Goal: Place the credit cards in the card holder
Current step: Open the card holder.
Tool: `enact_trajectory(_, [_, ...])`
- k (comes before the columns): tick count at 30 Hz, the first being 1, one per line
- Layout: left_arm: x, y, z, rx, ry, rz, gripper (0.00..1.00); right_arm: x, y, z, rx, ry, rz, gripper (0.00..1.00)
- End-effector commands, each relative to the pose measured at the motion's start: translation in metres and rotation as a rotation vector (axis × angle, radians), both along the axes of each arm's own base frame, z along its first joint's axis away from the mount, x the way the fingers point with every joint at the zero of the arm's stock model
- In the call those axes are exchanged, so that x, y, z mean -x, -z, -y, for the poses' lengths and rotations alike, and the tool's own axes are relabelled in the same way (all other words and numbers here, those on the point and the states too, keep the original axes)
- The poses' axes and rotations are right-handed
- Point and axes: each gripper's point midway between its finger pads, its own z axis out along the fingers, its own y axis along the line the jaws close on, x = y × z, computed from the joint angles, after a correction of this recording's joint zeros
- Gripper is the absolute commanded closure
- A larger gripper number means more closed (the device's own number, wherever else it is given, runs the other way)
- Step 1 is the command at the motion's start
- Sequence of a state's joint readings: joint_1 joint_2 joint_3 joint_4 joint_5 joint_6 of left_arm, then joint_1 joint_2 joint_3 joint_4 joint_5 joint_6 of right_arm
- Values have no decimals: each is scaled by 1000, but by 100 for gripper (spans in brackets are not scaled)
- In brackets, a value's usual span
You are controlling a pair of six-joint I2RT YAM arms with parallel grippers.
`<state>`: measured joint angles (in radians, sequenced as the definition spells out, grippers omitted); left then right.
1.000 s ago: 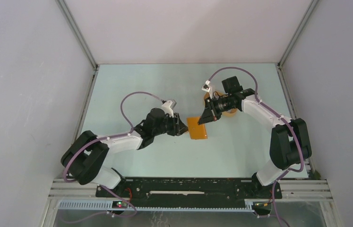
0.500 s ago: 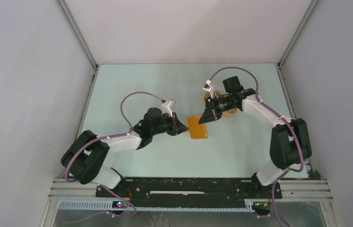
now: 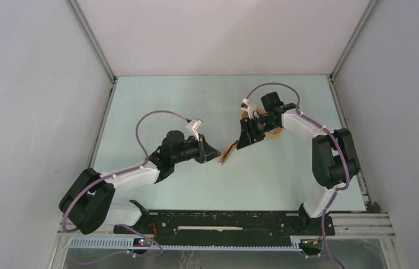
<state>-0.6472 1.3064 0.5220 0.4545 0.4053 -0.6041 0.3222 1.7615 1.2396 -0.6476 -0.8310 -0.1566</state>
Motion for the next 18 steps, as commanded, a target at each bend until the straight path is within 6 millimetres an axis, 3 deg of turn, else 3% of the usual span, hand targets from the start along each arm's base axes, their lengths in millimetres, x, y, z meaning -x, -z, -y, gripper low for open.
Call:
enact_trajectory(1, [9,-13,-1,45,31,23,100,-17,-12,6,43,30,80,38])
enact_trajectory(5, [11,-12,1,48,47,16,100,-23,-19,12,70,46,141,35])
enact_trajectory(11, [9,-8,2,38,50,12,100,-4,-36,-4,-85,-30,97,32])
enact_trajectory(18, [5,-6,1,29,27,5,100,0,-40,-6,-168,-43,32,32])
